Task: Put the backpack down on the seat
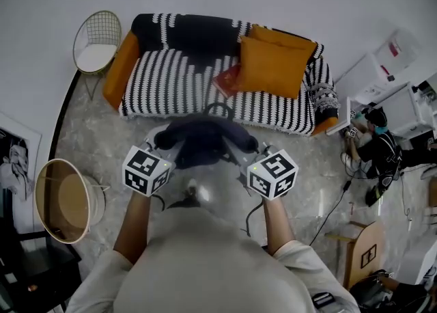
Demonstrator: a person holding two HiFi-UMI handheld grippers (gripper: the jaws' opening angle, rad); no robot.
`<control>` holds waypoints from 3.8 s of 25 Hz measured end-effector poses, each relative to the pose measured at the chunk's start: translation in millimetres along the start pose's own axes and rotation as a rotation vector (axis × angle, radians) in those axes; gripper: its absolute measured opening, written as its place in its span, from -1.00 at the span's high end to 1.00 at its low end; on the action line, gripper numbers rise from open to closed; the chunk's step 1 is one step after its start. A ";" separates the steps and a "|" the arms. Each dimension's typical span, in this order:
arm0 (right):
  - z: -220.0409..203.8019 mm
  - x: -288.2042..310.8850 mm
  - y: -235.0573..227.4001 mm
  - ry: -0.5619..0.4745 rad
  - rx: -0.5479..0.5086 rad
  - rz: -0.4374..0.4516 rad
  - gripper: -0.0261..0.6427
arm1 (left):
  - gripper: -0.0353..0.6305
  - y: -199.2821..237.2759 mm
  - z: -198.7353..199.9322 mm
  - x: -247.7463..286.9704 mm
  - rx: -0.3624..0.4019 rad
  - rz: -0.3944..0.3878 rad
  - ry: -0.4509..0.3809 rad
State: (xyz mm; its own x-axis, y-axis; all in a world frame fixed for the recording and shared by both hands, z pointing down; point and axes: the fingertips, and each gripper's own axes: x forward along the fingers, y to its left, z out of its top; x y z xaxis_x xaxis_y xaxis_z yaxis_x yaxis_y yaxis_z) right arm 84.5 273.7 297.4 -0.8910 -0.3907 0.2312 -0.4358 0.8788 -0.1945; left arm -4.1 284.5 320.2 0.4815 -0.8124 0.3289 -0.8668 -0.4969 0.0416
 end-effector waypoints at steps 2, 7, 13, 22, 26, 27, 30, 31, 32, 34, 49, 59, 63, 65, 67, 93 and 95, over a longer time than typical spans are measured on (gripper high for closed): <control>6.0 13.9 -11.3 0.002 0.000 -0.008 0.80 | 0.76 15.6 4.3 10.3 0.000 -0.007 0.002; 19.4 52.8 -35.9 0.003 -0.002 -0.038 0.80 | 0.76 58.6 12.3 32.3 0.002 -0.026 0.009; 31.8 95.0 -64.6 0.000 0.011 -0.063 0.80 | 0.76 104.9 19.8 58.4 -0.001 -0.047 0.014; 46.4 139.5 -97.9 0.002 0.025 -0.107 0.80 | 0.76 156.6 30.3 92.1 -0.016 -0.068 0.034; 54.1 158.0 -112.5 0.013 0.022 -0.104 0.80 | 0.76 177.2 34.7 104.0 -0.013 -0.070 0.038; 56.8 163.1 -115.9 0.016 0.017 -0.103 0.80 | 0.76 183.3 36.4 107.6 -0.011 -0.070 0.039; 64.3 173.9 -129.7 0.021 0.015 -0.096 0.80 | 0.76 197.1 43.4 120.7 -0.004 -0.075 0.042; 66.2 177.0 -135.8 0.019 0.021 -0.094 0.80 | 0.76 200.9 45.9 126.0 0.000 -0.076 0.042; 68.0 180.4 -142.7 0.015 0.030 -0.094 0.80 | 0.76 205.1 48.3 131.9 0.003 -0.075 0.043; 71.6 188.8 -159.0 0.010 0.046 -0.098 0.80 | 0.76 215.3 52.9 146.5 0.008 -0.072 0.045; 116.4 277.4 -327.5 0.050 0.050 -0.044 0.80 | 0.76 316.6 94.6 298.0 -0.047 -0.029 0.094; 141.0 340.2 -431.6 0.090 0.073 -0.006 0.80 | 0.76 390.7 120.3 394.6 -0.047 -0.004 0.122; 149.8 371.6 -465.2 0.090 0.074 -0.025 0.80 | 0.76 424.2 126.3 424.1 -0.042 -0.018 0.136; 150.7 386.9 -479.6 0.084 0.068 -0.040 0.80 | 0.76 440.7 126.3 438.7 -0.040 -0.039 0.128; 148.7 400.3 -493.8 0.086 0.063 -0.062 0.79 | 0.76 454.1 122.9 453.5 -0.040 -0.069 0.127; -2.8 575.5 -709.1 0.236 0.168 -0.213 0.79 | 0.76 608.2 -37.7 692.4 -0.095 -0.220 0.341; -20.8 586.9 -721.9 0.258 0.188 -0.217 0.79 | 0.76 616.1 -57.3 707.7 -0.092 -0.220 0.377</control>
State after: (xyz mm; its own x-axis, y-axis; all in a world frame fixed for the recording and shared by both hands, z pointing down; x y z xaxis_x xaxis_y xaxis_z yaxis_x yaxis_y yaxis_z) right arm -121.3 -584.2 593.3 -0.7246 -0.4592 0.5138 -0.6479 0.7080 -0.2809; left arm -204.8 -579.1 632.7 0.5892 -0.5139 0.6235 -0.7655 -0.6019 0.2274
